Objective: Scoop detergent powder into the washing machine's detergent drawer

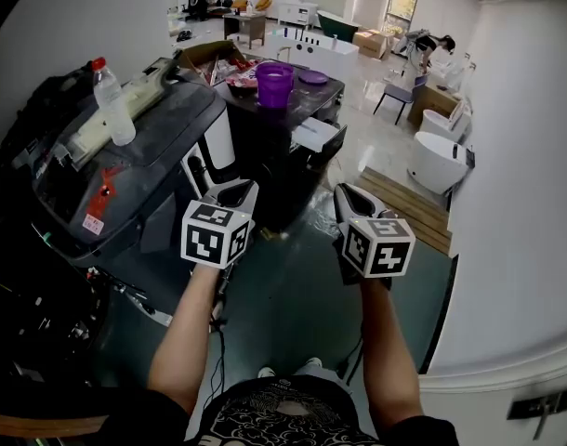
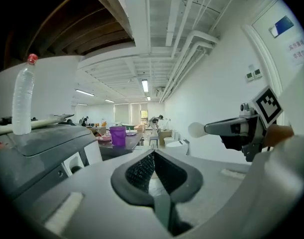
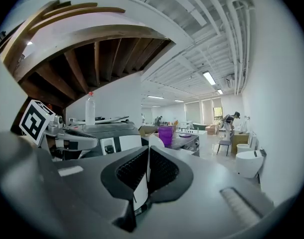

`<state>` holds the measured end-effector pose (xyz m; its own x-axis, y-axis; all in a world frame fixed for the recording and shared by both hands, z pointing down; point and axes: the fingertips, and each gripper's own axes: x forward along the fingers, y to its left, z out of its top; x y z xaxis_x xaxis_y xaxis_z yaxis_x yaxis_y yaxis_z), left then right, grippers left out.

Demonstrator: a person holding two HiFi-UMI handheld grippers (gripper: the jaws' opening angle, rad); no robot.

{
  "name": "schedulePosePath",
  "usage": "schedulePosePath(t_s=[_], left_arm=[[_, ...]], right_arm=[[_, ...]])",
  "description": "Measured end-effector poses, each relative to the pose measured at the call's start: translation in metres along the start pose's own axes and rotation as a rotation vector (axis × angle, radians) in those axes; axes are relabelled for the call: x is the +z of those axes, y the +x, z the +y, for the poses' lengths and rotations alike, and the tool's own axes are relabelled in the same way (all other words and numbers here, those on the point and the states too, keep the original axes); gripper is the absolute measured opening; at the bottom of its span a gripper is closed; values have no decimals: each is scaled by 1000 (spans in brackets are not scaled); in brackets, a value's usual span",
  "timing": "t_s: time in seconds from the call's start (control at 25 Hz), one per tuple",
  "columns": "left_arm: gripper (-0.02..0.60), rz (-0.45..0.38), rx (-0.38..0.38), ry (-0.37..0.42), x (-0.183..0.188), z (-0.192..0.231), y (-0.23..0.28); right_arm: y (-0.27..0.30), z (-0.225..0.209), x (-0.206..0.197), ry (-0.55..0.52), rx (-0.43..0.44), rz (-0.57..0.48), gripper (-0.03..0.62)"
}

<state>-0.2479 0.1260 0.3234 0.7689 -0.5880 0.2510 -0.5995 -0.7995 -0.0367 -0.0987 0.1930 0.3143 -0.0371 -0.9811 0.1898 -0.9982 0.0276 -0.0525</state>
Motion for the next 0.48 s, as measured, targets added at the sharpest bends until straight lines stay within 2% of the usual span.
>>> schedulePosePath(t_s=[0.48], left_arm=[[0,9,-34,13,0,10,30]], right_arm=[[28,-13,-2,8,-8,-2,34]])
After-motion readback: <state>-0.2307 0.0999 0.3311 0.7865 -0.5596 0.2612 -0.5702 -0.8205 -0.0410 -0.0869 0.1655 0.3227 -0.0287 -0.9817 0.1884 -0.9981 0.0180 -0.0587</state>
